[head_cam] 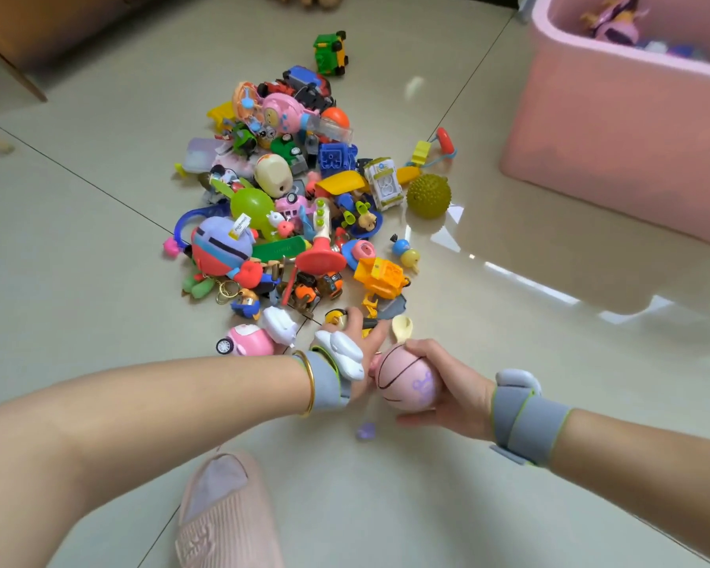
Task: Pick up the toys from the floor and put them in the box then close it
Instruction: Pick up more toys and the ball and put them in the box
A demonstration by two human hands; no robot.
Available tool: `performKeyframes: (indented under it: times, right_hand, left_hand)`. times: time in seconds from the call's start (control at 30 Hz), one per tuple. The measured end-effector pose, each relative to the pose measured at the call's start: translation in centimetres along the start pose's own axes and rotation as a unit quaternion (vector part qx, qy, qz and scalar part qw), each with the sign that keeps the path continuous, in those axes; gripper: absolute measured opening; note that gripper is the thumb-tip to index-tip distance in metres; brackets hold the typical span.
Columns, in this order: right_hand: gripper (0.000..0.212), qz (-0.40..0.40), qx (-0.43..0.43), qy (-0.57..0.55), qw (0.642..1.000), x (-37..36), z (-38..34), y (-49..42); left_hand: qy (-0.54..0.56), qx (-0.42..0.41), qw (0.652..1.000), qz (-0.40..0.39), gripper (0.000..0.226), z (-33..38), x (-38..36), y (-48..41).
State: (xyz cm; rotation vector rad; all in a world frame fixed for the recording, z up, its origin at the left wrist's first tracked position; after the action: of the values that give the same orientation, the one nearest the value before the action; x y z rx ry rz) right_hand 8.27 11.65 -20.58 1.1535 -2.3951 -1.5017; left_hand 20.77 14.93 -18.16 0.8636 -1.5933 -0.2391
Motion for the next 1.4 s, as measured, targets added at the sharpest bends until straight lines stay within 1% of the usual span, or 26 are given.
performKeyframes:
  times: [0.07, 0.17, 0.27, 0.33, 0.43, 0.5, 0.53, 0.57, 0.63, 0.73, 0.8, 0.9, 0.97, 1.03, 1.13, 1.2, 1.33, 1.37, 1.4]
  right_hand:
    - [0.038, 0.008, 0.027, -0.015, 0.999, -0.3, -2.0, -1.3]
    - [0.039, 0.020, 0.050, -0.044, 0.998, -0.2, -4.8, -3.0]
    - [0.047, 0.028, 0.069, -0.037, 0.996, -0.3, -7.5, -4.1]
    - [0.046, 0.028, 0.074, -0.003, 0.997, -0.3, -8.9, -4.5]
    - [0.046, 0.023, 0.064, 0.067, 0.995, -0.1, -11.1, -4.2]
    - [0.042, 0.041, 0.094, 0.127, 0.987, 0.6, -13.1, -3.6]
    - [0.040, 0.062, 0.116, 0.135, 0.982, 1.3, -13.9, -3.4]
    - [0.040, 0.086, 0.134, 0.136, 0.978, 2.0, -14.7, -3.2]
    - [0.045, 0.130, 0.146, 0.127, 0.973, 3.5, -15.4, -3.0]
    - [0.062, 0.195, 0.110, 0.096, 0.970, 5.6, -14.7, -3.0]
    - [0.062, 0.212, 0.093, 0.063, 0.971, 6.5, -14.3, -3.1]
    - [0.046, 0.172, 0.100, -0.034, 0.979, 6.4, -14.3, -4.0]
    - [0.036, 0.136, 0.112, -0.073, 0.982, 5.3, -14.4, -4.8]
    - [0.035, 0.107, 0.121, -0.095, 0.982, 3.8, -14.8, -5.8]
    - [0.044, 0.063, 0.131, -0.121, 0.982, 2.3, -16.0, -7.4]
    - [0.052, 0.041, 0.129, -0.132, 0.982, 2.0, -16.5, -8.3]
    - [0.074, -0.001, 0.124, -0.187, 0.975, 1.5, -17.3, -10.0]
    - [0.072, -0.012, 0.128, -0.202, 0.971, 1.4, -17.5, -10.3]
    - [0.065, -0.022, 0.143, -0.204, 0.968, 1.1, -17.7, -10.0]
  left_hand:
    - [0.005, -0.002, 1.000, 0.014, 0.065, -0.3, 0.5, -1.4]
    - [0.083, 0.003, 0.996, 0.021, 0.066, -1.2, 1.0, -3.7]
    - [0.128, 0.021, 0.990, 0.052, 0.060, -2.1, 2.1, -5.4]
    - [0.169, 0.052, 0.982, 0.069, 0.062, -3.0, 3.2, -5.6]
    - [0.176, 0.051, 0.977, 0.108, 0.072, -5.0, 5.9, -5.1]
    - [0.201, 0.067, 0.968, 0.132, 0.076, -7.2, 7.7, -5.7]
    - [0.211, 0.080, 0.965, 0.133, 0.078, -8.3, 8.4, -6.0]
    - [0.212, 0.097, 0.963, 0.133, 0.081, -9.4, 9.1, -6.3]
    - [0.221, 0.129, 0.962, 0.098, 0.085, -10.8, 9.5, -6.6]
    - [0.266, 0.113, 0.957, 0.038, 0.090, -10.3, 8.7, -7.4]
    - [0.288, 0.107, 0.952, 0.017, 0.096, -9.5, 8.0, -8.9]
    - [0.310, 0.113, 0.944, -0.023, 0.099, -8.6, 8.3, -10.0]
    - [0.331, 0.092, 0.939, -0.029, 0.097, -7.9, 9.0, -10.2]
    - [0.336, 0.076, 0.938, -0.041, 0.092, -7.4, 9.7, -10.5]
    - [0.361, 0.069, 0.927, -0.069, 0.079, -7.1, 10.0, -11.7]
    - [0.400, 0.066, 0.910, -0.081, 0.072, -7.1, 10.0, -11.8]
    - [0.487, 0.070, 0.863, -0.115, 0.085, -7.5, 9.4, -13.2]
    - [0.526, 0.074, 0.838, -0.125, 0.085, -7.3, 9.4, -13.3]
    - [0.569, 0.077, 0.806, -0.140, 0.081, -6.8, 9.3, -13.1]
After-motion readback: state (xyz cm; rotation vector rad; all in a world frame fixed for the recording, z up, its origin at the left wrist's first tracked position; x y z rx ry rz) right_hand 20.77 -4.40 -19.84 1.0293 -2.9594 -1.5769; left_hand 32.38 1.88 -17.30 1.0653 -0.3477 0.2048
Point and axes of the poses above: each hand's wrist, its own y-axis away from the middle knuckle, its own x-axis out of the back of the hand, z = x × y, the point moved 5 cm from there along -y, towards the middle knuckle, and after that the axes turned 5 degrees about x, right-handed, at the moved point
